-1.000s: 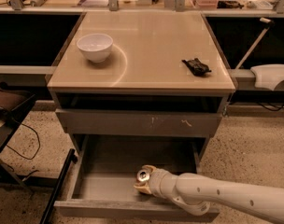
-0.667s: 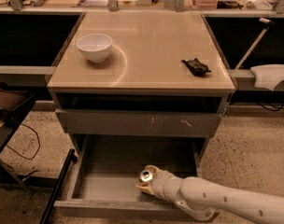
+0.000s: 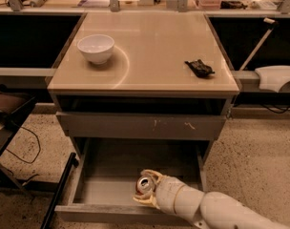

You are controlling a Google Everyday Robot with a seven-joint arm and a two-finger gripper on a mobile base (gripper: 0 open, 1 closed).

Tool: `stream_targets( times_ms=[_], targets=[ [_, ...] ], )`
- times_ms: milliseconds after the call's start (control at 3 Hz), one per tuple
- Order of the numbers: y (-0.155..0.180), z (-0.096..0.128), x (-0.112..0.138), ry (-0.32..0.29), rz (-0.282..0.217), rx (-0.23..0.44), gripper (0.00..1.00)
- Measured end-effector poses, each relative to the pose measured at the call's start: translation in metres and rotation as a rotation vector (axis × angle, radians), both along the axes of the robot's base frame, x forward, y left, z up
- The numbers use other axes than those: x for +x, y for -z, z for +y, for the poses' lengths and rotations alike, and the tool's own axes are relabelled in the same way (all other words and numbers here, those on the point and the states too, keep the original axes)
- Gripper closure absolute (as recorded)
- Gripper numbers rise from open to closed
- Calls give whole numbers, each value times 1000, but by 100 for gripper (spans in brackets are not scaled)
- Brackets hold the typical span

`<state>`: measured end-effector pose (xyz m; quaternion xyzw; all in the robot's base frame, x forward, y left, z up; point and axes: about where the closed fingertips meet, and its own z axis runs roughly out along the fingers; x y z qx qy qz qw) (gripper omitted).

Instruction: Pick coke can from middle drawer and place on counter

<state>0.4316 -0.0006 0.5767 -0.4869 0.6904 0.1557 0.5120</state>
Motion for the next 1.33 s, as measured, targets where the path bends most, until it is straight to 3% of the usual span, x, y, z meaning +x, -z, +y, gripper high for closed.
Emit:
stream_targets(
  times_ms=[333,667,1000,1333],
  targets=[
    [-110,13,-23,-68,-96,-2,100],
    [-142,27,-45,-127,-129,-29,100],
    [-141,27,-45,-128,-129,-28,100],
    [-173,12,-26,-120,-167,-28,100]
  ],
)
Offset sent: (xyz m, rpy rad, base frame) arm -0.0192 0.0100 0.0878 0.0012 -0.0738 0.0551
